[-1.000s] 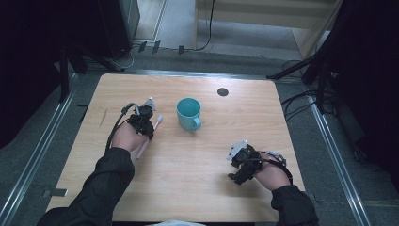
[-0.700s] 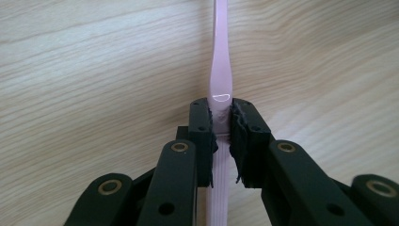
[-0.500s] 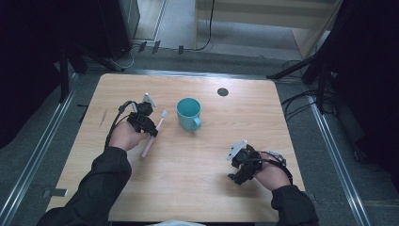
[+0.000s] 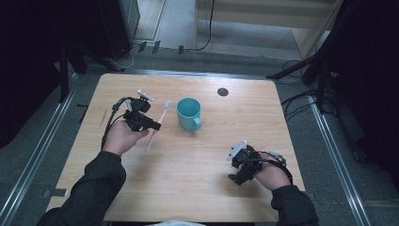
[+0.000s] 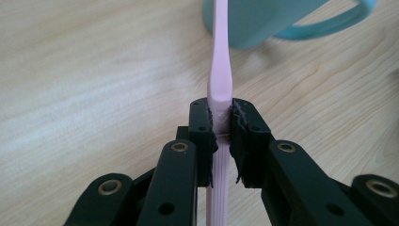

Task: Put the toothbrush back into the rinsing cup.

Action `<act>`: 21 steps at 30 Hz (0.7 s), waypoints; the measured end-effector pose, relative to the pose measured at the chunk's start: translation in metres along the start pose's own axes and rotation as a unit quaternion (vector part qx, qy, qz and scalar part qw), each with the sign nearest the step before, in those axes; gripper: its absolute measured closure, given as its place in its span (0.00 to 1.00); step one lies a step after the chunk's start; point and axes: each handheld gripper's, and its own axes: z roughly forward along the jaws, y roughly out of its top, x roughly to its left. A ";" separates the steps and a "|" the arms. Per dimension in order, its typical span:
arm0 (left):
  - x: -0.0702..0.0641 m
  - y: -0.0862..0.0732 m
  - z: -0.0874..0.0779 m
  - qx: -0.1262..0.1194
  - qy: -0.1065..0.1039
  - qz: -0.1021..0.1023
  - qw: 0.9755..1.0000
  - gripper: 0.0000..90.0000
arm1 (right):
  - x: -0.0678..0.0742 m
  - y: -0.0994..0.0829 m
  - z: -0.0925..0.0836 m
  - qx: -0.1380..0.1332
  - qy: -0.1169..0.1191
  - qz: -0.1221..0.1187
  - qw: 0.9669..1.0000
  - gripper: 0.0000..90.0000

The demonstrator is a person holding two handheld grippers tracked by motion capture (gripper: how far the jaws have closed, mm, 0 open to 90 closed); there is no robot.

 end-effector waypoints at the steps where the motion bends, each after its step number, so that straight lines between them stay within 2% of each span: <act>1: -0.001 0.000 -0.002 -0.008 -0.002 0.001 1.000 0.88 | 0.000 0.000 0.000 0.000 0.000 0.000 1.000 0.19; 4: -0.005 0.000 -0.008 -0.026 -0.012 0.006 1.000 0.88 | 0.000 0.000 0.000 0.003 0.001 0.005 1.000 0.19; 8: -0.009 -0.001 -0.014 -0.060 -0.014 0.016 0.998 0.88 | 0.000 0.000 0.000 0.002 0.000 0.003 1.000 0.19; 12: -0.010 -0.001 -0.018 -0.079 -0.020 0.022 0.996 0.88 | 0.000 -0.001 0.000 0.002 0.000 0.004 1.000 0.19; 17: -0.011 -0.003 -0.024 -0.109 -0.035 0.026 0.993 0.88 | 0.000 0.001 -0.002 -0.010 -0.002 0.004 1.000 0.19; 21: -0.014 -0.004 -0.028 -0.125 -0.033 0.031 0.991 0.88 | 0.002 0.003 -0.002 -0.013 -0.001 0.002 1.000 0.18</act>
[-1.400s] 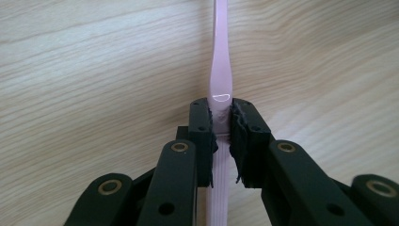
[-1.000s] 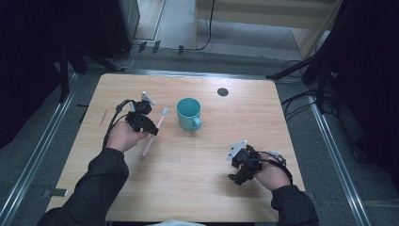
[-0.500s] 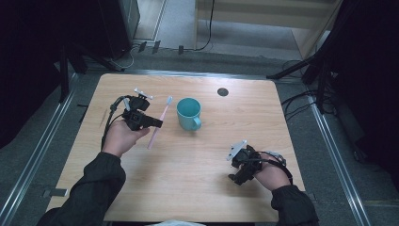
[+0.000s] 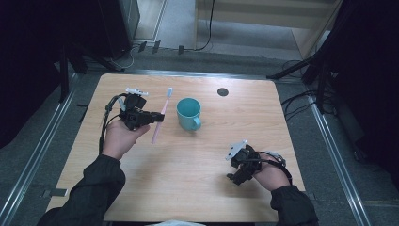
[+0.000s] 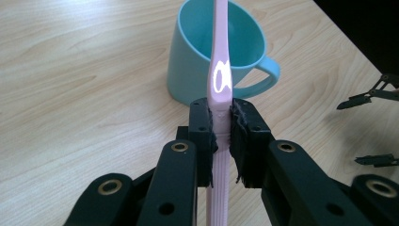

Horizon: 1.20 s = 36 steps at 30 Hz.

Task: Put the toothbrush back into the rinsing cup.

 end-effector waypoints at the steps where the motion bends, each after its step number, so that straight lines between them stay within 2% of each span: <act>1: 0.000 0.000 -0.001 -0.007 -0.003 0.000 1.000 0.88 | 0.000 0.000 0.001 0.001 0.001 0.000 1.000 0.18; 4: -0.001 0.000 -0.002 -0.015 -0.016 0.005 1.000 0.88 | 0.000 0.000 0.001 0.002 0.003 0.000 1.000 0.18; 12: -0.009 0.005 -0.003 -0.040 -0.012 0.025 0.999 0.88 | 0.000 0.000 0.001 0.002 0.006 -0.002 1.000 0.18; 16: -0.012 0.010 -0.006 -0.059 -0.012 0.026 0.998 0.88 | 0.000 0.000 0.001 0.003 0.004 -0.001 1.000 0.18; 19: -0.016 0.015 -0.008 -0.081 -0.011 0.032 0.996 0.88 | 0.000 0.000 0.001 0.003 0.002 -0.001 1.000 0.18; 24: -0.019 0.026 -0.005 -0.095 -0.020 0.026 0.995 0.88 | -0.001 0.000 0.001 0.003 0.001 -0.001 1.000 0.18; 32: -0.021 0.040 -0.002 -0.111 -0.009 0.033 0.993 0.88 | 0.000 -0.001 0.001 0.003 0.002 -0.002 1.000 0.18; 36: -0.021 0.042 -0.002 -0.136 -0.001 0.034 0.990 0.88 | 0.000 0.000 0.001 0.002 0.003 -0.004 1.000 0.18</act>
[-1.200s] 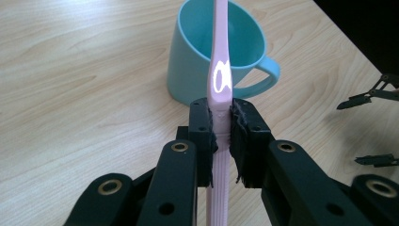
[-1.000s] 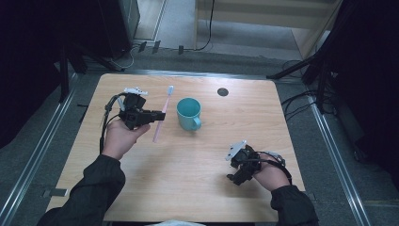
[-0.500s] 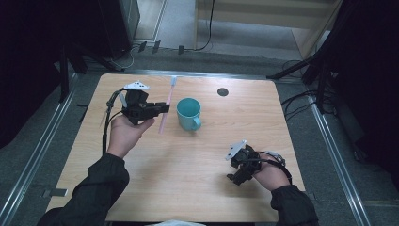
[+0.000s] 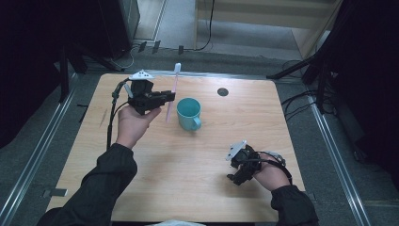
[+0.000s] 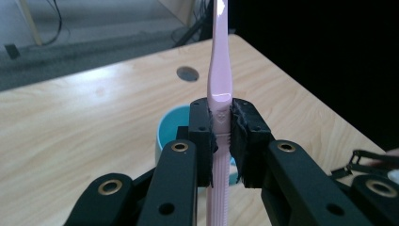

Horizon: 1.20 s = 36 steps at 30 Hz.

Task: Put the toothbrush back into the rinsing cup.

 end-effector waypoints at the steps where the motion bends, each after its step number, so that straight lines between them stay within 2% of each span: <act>1: 0.000 0.000 0.001 -0.005 0.000 -0.001 1.000 0.88 | 0.000 0.000 0.000 0.000 0.000 0.000 1.000 0.18; 6: 0.000 0.000 0.005 -0.024 0.007 0.005 1.000 0.88 | 0.000 0.000 0.000 0.001 0.000 -0.003 1.000 0.18; 11: -0.002 0.001 0.011 -0.033 0.012 0.013 0.999 0.88 | 0.001 0.001 0.000 0.003 0.000 -0.004 1.000 0.18; 16: -0.004 0.002 0.019 -0.037 0.009 0.014 0.999 0.88 | 0.001 0.001 0.000 0.003 0.001 -0.004 1.000 0.18; 18: -0.004 0.003 0.022 -0.034 -0.001 0.009 0.999 0.88 | 0.002 0.001 0.000 0.002 0.001 -0.004 1.000 0.18; 21: -0.004 0.004 0.025 -0.045 -0.003 0.006 0.999 0.88 | 0.002 0.001 0.000 0.002 0.002 -0.004 1.000 0.18; 22: -0.004 0.005 0.026 -0.044 -0.006 0.004 0.999 0.88 | 0.002 0.001 0.000 0.002 0.002 -0.003 1.000 0.18; 32: -0.005 0.008 0.042 -0.031 0.015 0.027 0.999 0.88 | 0.002 0.001 0.001 0.003 0.005 -0.002 1.000 0.18; 36: -0.005 0.008 0.051 -0.027 0.020 0.027 0.999 0.88 | 0.002 0.001 0.001 0.002 0.005 -0.005 1.000 0.18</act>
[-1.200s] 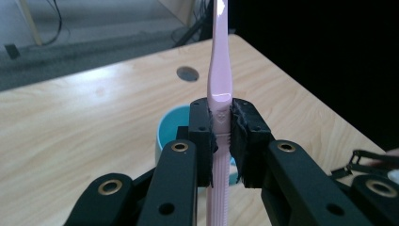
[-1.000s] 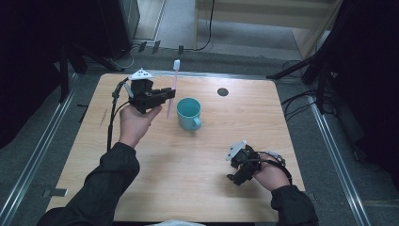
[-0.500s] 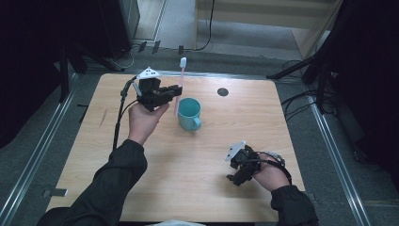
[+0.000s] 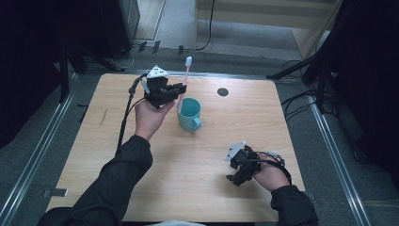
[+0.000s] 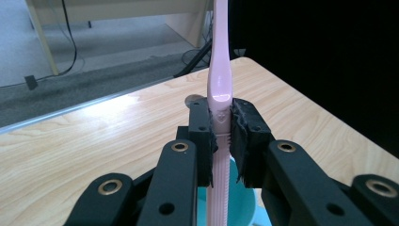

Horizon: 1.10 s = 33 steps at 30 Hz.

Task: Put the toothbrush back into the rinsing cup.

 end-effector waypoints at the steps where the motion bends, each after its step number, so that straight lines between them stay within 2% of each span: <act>1: 0.000 0.000 0.002 -0.001 -0.001 0.002 1.000 0.88 | 0.000 0.000 0.000 0.000 0.000 -0.001 1.000 0.18; 6: -0.004 0.001 0.012 0.002 0.000 0.005 1.000 0.88 | 0.000 -0.001 0.000 0.001 0.001 0.001 1.000 0.18; 11: -0.009 0.000 0.019 0.010 0.008 0.018 1.000 0.88 | 0.000 -0.001 0.000 0.000 0.000 0.001 1.000 0.18; 17: -0.007 -0.004 0.027 0.021 0.017 0.020 0.999 0.88 | 0.000 -0.001 -0.001 0.001 -0.001 -0.001 1.000 0.18; 24: -0.005 -0.013 0.035 0.027 0.030 0.014 0.999 0.88 | 0.000 -0.001 0.000 0.002 0.003 0.000 1.000 0.18; 33: -0.003 -0.028 0.044 0.039 0.034 0.006 0.999 0.88 | 0.000 -0.001 0.001 0.006 0.007 -0.003 1.000 0.18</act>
